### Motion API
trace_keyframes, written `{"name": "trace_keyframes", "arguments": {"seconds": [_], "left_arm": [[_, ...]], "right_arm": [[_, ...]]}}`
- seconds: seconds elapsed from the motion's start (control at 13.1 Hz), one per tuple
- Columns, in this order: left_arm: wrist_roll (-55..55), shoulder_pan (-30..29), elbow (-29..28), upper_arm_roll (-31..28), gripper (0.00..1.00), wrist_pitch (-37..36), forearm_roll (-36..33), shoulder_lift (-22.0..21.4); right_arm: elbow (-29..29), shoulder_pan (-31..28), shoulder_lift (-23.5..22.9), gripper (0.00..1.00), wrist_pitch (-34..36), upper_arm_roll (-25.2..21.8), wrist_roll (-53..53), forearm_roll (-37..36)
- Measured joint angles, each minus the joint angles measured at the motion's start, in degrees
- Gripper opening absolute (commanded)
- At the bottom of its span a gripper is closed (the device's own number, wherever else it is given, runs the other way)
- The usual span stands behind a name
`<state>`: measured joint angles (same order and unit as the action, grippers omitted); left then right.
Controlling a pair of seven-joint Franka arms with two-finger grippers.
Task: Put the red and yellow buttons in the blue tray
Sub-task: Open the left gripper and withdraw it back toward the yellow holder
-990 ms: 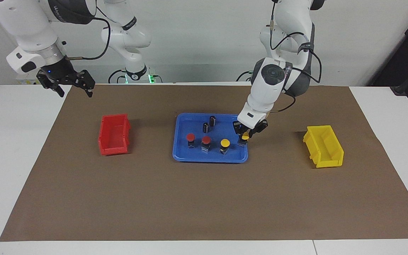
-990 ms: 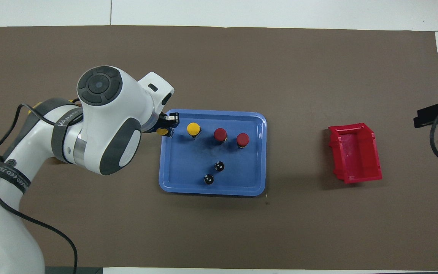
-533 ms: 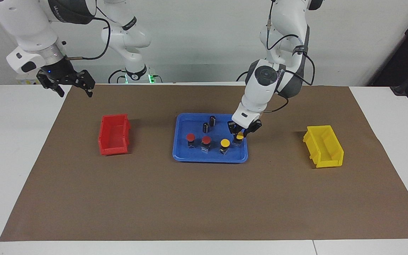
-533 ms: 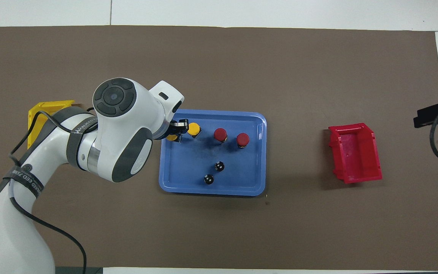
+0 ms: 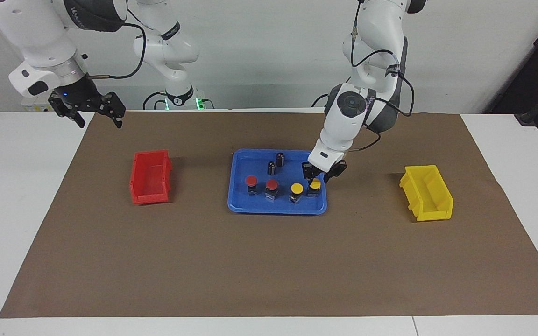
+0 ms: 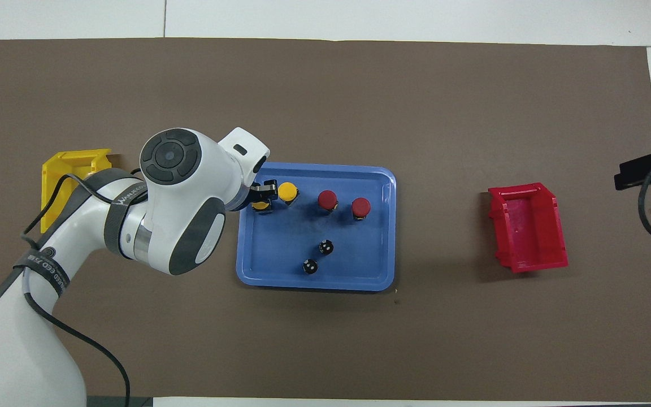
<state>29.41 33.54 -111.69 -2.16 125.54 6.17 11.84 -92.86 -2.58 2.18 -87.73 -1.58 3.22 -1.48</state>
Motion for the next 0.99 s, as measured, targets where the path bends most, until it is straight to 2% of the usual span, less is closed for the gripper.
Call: {"name": "trace_keyframes", "arguments": {"seconds": [0.08, 0.15, 0.46, 0.76, 0.99], "left_arm": [[0.03, -0.02, 0.38, -0.09, 0.99, -0.55, 0.0, -0.11], [0.04, -0.12, 1.41, -0.37, 1.0, -2.53, 0.0, -0.41], [-2.43, -5.72, 10.57, -1.62, 1.0, -17.62, -0.65, -2.82], [-12.95, -15.88, 14.23, -2.1, 1.0, -23.34, -1.71, -6.4], [-25.95, -22.38, 14.92, -2.23, 1.0, -27.69, -2.4, -9.88]], "right_arm": [[0.0, 0.0, 0.0, 1.0, 0.0, 0.0, 0.0, 0.0], [0.0, 0.0, 0.0, 1.0, 0.0, 0.0, 0.0, 0.0], [0.0, 0.0, 0.0, 1.0, 0.0, 0.0, 0.0, 0.0], [0.0, 0.01, 0.0, 1.0, 0.0, 0.02, 0.0, 0.0], [0.0, 0.02, 0.0, 1.0, 0.0, 0.04, 0.0, 0.0]]}}
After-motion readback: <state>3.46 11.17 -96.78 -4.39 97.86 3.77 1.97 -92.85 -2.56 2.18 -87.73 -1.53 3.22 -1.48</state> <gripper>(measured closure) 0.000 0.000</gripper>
